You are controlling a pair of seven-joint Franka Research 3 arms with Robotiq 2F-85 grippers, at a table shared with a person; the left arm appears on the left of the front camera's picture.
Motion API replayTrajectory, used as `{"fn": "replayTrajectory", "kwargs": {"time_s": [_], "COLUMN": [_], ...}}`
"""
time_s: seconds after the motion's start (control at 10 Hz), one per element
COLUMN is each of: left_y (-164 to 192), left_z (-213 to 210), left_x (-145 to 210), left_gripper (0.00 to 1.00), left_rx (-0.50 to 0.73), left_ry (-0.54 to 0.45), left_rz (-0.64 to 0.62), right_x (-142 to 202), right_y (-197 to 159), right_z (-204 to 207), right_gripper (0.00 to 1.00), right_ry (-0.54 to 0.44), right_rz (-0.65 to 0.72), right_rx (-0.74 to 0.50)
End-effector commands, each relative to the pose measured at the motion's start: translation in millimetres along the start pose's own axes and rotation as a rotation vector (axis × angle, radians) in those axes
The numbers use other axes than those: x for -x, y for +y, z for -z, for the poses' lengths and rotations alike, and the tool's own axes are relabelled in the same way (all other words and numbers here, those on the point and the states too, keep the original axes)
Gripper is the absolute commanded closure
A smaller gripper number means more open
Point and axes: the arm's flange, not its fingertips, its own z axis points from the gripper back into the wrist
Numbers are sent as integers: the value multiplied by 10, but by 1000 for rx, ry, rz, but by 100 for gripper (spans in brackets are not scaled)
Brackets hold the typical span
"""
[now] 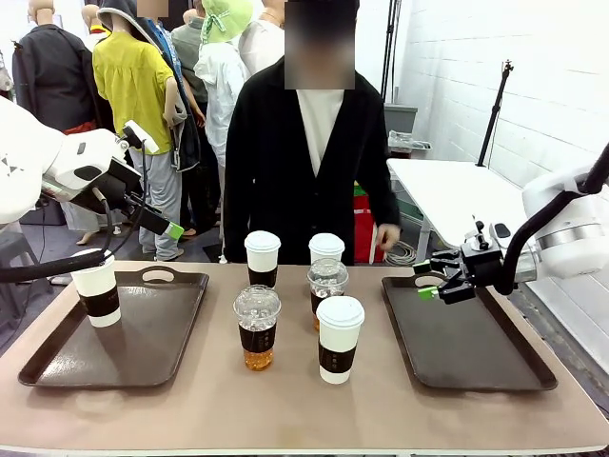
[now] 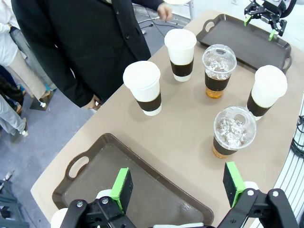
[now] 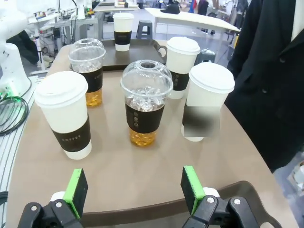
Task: Distribute the coffee onto the tray.
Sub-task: Pick up one iced Americano and place it on the right Handle tray.
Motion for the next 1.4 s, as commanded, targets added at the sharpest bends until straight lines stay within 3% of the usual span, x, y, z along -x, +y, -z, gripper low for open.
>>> {"fn": "replayTrajectory", "kwargs": {"time_s": [0.0, 0.8, 1.3], "left_y": [13, 13, 13], "left_z": [-10, -10, -10], "left_x": [11, 11, 11], "left_gripper": [0, 0, 0], "left_rx": [4, 4, 4], "left_ry": [8, 8, 8], "left_rz": [2, 2, 2], "right_x": [106, 114, 36], "right_y": [-217, -342, -337], "right_z": [4, 513, 1018], "right_gripper": [0, 0, 0], "right_ry": [-28, -76, -74], "right_rz": [16, 39, 34], "right_rx": [-54, -92, -42]}}
